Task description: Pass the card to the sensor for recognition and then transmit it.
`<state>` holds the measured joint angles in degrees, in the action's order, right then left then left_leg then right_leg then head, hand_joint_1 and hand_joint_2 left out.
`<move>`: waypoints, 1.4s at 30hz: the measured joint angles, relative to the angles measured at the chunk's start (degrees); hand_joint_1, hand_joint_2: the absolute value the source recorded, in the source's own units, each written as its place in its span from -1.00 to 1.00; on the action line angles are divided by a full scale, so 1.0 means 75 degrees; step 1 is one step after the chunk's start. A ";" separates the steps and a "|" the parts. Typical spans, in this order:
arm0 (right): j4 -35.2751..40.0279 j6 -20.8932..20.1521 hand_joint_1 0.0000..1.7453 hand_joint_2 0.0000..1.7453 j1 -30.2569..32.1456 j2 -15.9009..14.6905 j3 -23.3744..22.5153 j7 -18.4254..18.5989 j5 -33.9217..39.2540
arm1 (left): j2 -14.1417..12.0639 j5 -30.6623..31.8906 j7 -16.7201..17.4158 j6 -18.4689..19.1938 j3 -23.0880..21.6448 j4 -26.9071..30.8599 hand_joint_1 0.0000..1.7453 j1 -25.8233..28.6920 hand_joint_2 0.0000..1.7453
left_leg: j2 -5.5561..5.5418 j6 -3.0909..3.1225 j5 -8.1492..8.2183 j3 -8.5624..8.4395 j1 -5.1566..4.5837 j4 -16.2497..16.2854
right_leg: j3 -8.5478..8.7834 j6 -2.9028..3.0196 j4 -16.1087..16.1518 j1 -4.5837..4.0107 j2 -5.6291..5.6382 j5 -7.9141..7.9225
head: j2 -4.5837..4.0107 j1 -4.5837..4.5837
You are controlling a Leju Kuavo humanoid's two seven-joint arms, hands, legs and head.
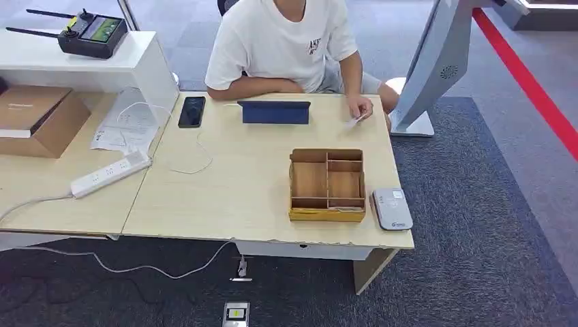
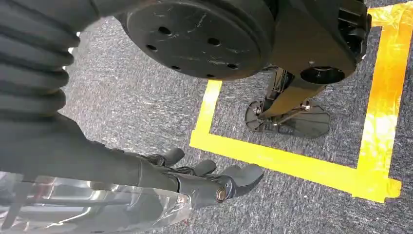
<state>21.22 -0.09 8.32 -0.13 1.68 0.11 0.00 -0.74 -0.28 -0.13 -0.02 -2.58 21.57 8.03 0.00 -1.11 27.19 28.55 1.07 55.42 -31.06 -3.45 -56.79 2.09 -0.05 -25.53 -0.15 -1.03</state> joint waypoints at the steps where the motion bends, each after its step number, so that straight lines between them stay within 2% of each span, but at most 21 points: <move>1: 0.0000 0.0000 -1.00 -1.00 0.0000 0.0000 0.0000 0.0000 0.0000 | 0.0000 0.0000 0.0000 0.0000 0.0000 0.0000 -1.00 0.0000 -1.00 | 0.0000 0.0000 0.0000 0.0000 0.0000 0.0000 | 0.0000 0.0000 0.0000 0.0000 0.0000 0.0000 | 0.0000 0.0000; 4: 0.0000 0.0000 -1.00 -1.00 0.0000 0.0000 0.0000 0.0000 0.0000 | 0.0000 0.0000 0.0000 -0.0003 0.0000 0.0000 -1.00 0.0000 -1.00 | 0.0000 0.0000 0.0000 0.0000 0.0000 0.0000 | 0.0000 0.0000 0.0000 0.0000 0.0000 0.0000 | 0.0000 0.0000; 5: 0.0000 0.0000 -1.00 -1.00 0.0000 0.0000 0.0000 0.0000 0.0000 | 0.0000 0.0000 0.0000 0.0000 0.0000 0.0000 -1.00 0.0000 1.00 | 0.0000 0.0000 0.0000 0.0000 0.0000 0.0000 | 0.0000 0.0000 0.0000 0.0000 0.0000 0.0000 | 0.0000 0.0000; 10: 0.0000 0.0000 -1.00 -1.00 0.0000 0.0000 0.0000 0.0000 0.0000 | 0.0000 0.0000 0.0000 -0.0003 0.0000 0.0000 -1.00 0.0000 1.00 | 0.0000 0.0000 0.0000 0.0000 0.0001 0.0000 | 0.0000 0.0000 0.0000 -0.0001 0.0000 0.0000 | 0.0000 0.0000; 11: 0.0000 0.0000 -1.00 1.00 0.0000 0.0000 0.0000 0.0000 0.0000 | 0.0000 0.0000 0.0000 0.0000 0.0000 0.0000 -1.00 0.0000 1.00 | 0.0000 0.0000 0.0000 0.0000 0.0001 0.0000 | 0.0000 0.0000 0.0000 -0.0001 0.0000 0.0000 | 0.0000 0.0000; 12: 0.0000 0.0000 -1.00 1.00 0.0000 0.0000 0.0000 0.0000 0.0000 | 0.0000 0.0000 0.0000 0.0000 0.0000 0.0000 -1.00 0.0000 1.00 | 0.0000 0.0000 0.0000 0.0000 0.0001 0.0000 | 0.0000 0.0000 0.0000 -0.0001 0.0000 0.0000 | 0.0000 0.0000; 13: 0.0000 0.0000 -1.00 1.00 0.0000 0.0000 0.0000 0.0000 0.0000 | 0.0000 0.0000 0.0000 0.0000 0.0000 0.0000 -1.00 0.0000 -1.00 | 0.0000 -0.0001 0.0001 0.0000 0.0001 0.0000 | 0.0000 0.0000 0.0000 -0.0001 0.0000 0.0000 | 0.0000 0.0000; 15: 0.0000 0.0000 -1.00 1.00 0.0000 0.0000 0.0000 0.0000 0.0000 | 0.0000 0.0000 0.0000 -0.0003 0.0000 0.0000 -1.00 0.0000 -1.00 | 0.0000 -0.0002 0.0001 0.0000 0.0001 0.0000 | 0.0000 0.0000 0.0000 -0.0001 0.0000 0.0000 | 0.0000 0.0000; 16: 0.0000 0.0000 -1.00 1.00 0.0000 0.0000 0.0000 0.0000 0.0000 | 0.0000 0.0000 0.0000 -0.0003 0.0000 0.0000 -1.00 0.0000 1.00 | 0.0000 -0.0003 0.0002 0.0000 0.0001 0.0000 | 0.0000 0.0000 0.0000 -0.0001 0.0000 0.0000 | 0.0000 0.0000; 42: 0.0003 0.0000 -1.00 1.00 -0.0003 0.0000 -0.0006 0.0000 0.0000 | 0.0017 0.0000 0.0000 0.0000 0.0114 0.0009 -1.00 0.0002 1.00 | 0.0000 -0.0004 0.0003 0.0000 0.0003 0.0000 | -0.0001 0.0001 0.0000 -0.0003 0.0000 -0.0001 | 0.0000 0.0000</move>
<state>21.24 -0.09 8.30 -0.13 1.64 0.11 0.00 -0.61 -0.28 -0.13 -0.02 -1.73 21.64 8.04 0.00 -1.15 27.22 28.56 1.09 55.42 -31.07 -3.44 -56.79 2.07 -0.05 -25.53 -0.15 -1.03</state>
